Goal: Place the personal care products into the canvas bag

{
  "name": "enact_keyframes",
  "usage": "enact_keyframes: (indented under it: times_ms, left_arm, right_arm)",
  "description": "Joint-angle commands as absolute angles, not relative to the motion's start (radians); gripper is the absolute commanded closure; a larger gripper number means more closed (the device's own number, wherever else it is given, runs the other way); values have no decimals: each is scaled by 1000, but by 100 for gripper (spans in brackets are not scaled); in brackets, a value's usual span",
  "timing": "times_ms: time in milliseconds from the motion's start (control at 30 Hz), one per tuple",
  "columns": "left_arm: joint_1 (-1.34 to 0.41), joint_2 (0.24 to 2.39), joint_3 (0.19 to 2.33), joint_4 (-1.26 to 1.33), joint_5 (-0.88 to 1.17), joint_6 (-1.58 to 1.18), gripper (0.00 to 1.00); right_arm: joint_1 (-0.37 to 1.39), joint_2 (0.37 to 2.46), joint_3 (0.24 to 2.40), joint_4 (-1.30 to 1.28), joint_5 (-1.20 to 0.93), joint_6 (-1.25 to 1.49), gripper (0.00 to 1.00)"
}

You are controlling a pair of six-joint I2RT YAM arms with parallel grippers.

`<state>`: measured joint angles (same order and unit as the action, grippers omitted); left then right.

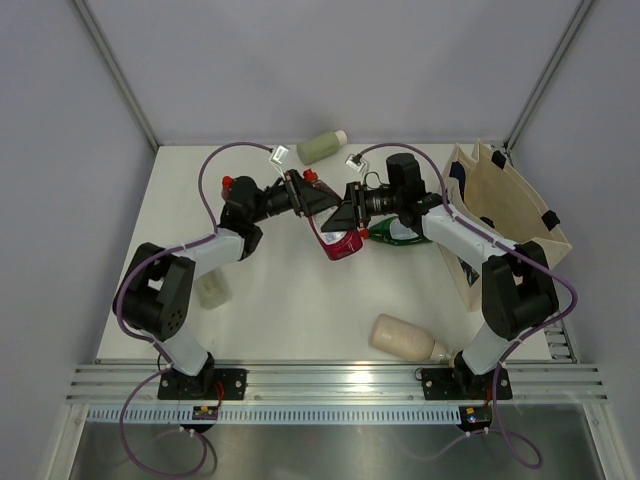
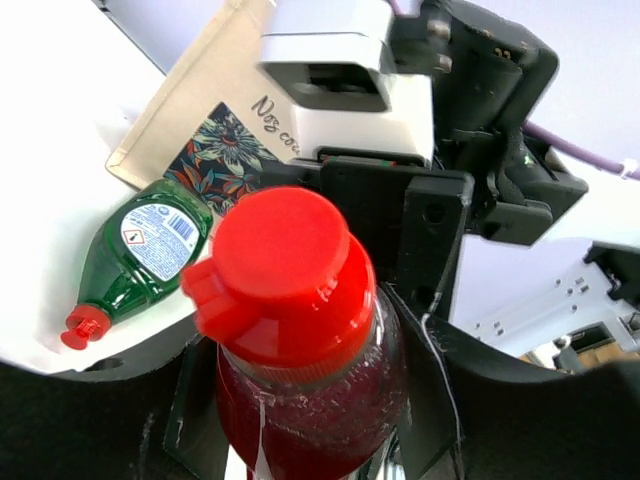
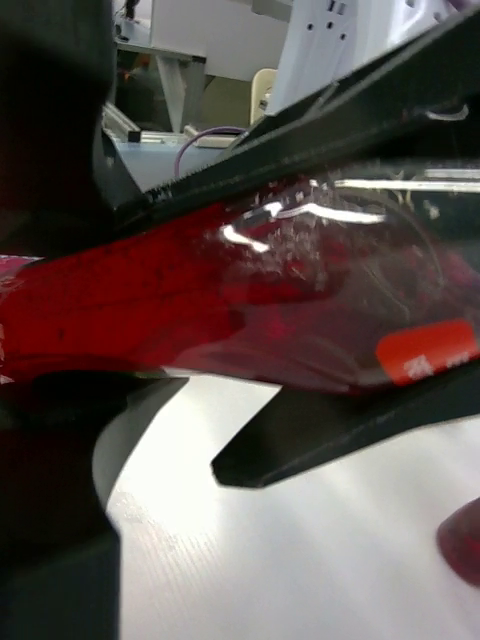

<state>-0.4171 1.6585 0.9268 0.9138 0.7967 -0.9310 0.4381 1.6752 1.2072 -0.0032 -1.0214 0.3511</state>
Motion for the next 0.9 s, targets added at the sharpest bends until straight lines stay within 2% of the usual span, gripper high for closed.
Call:
enact_keyframes:
  times_ms: [0, 33, 67, 167, 200, 267, 300, 533, 667, 733, 867]
  left_arm:
    - [-410, 1640, 989, 1062, 739, -999, 93]
    - [-403, 1637, 989, 1055, 732, -1000, 84]
    - [-399, 1625, 988, 1043, 723, -1003, 62]
    - [-379, 1597, 991, 994, 712, -973, 33]
    - [-374, 1574, 992, 968, 710, -941, 20]
    - [-357, 1549, 1015, 908, 709, -901, 5]
    - [-345, 1530, 1028, 841, 710, -864, 1]
    - [-287, 1453, 1132, 537, 684, -675, 1]
    - [-264, 1402, 1230, 305, 624, -551, 1]
    - [-261, 1391, 1284, 209, 589, -465, 1]
    - [-256, 1353, 1376, 11, 505, -385, 1]
  right_arm:
    - [445, 1675, 1229, 54, -1060, 374, 69]
    - [445, 1672, 1229, 60, -1086, 368, 73]
    - [445, 1667, 1227, 61, -1095, 364, 75]
    - [445, 1651, 1229, 55, -1146, 333, 87]
    - [442, 1648, 1229, 49, -1153, 330, 93]
    - [439, 1629, 1229, 41, -1169, 319, 98]
    - [437, 1618, 1229, 35, -1176, 316, 99]
    - [390, 1557, 1247, 26, -1216, 331, 100]
    - [269, 1522, 1302, 18, -1241, 374, 100]
    - [226, 1494, 1339, -82, -1247, 342, 100]
    - [132, 1457, 1524, -383, -1203, 112, 100]
